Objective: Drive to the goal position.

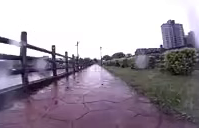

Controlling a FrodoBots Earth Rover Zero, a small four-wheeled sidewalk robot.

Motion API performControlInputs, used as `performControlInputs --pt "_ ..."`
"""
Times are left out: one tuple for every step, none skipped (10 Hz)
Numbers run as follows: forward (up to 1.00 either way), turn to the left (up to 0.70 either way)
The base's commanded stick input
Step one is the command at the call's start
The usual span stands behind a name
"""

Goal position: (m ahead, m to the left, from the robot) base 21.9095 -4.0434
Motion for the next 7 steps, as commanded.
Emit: performControlInputs --pt "1.00 0.00" --pt "1.00 0.00" --pt "1.00 0.00" --pt "1.00 0.00" --pt "1.00 0.00" --pt "1.00 0.00" --pt "1.00 0.00"
